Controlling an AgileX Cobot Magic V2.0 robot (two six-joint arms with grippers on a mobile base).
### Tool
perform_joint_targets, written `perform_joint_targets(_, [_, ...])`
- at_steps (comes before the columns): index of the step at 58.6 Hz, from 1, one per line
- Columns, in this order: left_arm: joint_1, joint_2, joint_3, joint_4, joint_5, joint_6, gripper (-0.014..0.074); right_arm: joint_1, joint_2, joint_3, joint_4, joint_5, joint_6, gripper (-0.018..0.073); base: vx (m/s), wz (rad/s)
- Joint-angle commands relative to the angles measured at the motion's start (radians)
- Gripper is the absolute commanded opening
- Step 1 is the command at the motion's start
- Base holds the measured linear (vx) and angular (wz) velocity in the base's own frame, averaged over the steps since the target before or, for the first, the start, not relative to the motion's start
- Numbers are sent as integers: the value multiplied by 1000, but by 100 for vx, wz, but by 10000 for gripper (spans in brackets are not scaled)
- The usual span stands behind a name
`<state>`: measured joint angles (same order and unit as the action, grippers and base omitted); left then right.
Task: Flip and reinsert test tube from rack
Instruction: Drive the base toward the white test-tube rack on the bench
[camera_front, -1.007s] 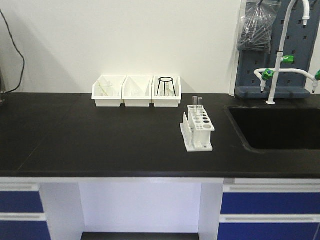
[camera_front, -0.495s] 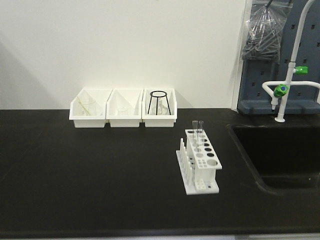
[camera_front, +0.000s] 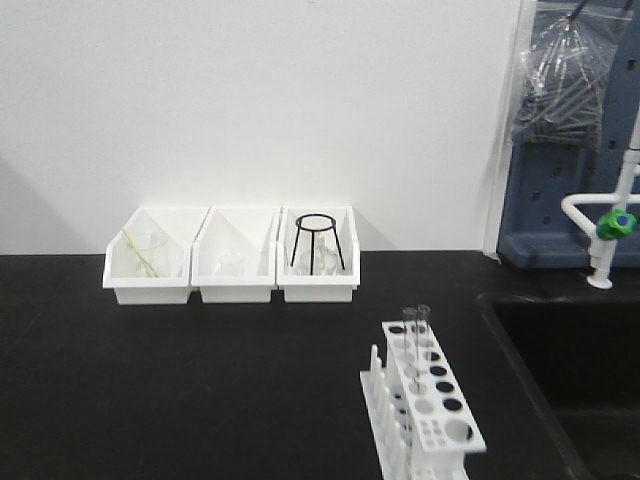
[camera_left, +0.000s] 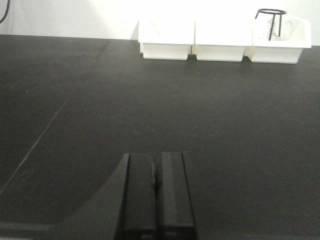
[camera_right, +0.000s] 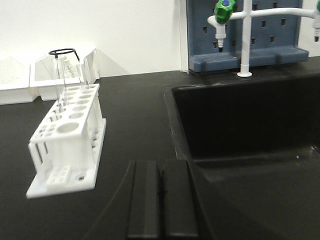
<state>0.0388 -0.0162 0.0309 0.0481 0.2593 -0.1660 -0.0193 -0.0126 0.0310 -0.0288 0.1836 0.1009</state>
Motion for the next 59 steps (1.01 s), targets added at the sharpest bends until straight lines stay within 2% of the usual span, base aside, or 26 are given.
perform_joint_targets(1, [-4,-11,2,-5,-80,0,-6,-6,-8,1,-9,-82,-1,-12,37,4])
perform_joint_targets(29, [-4,-11,2,-5,-80,0,-6,-6,-8,1,-9,-82,-1,-12,28,5])
perform_joint_targets(59, [-4,-11,2,-5,-80,0,-6,-6,-8,1,-9,-82,-1,-12,4,-2])
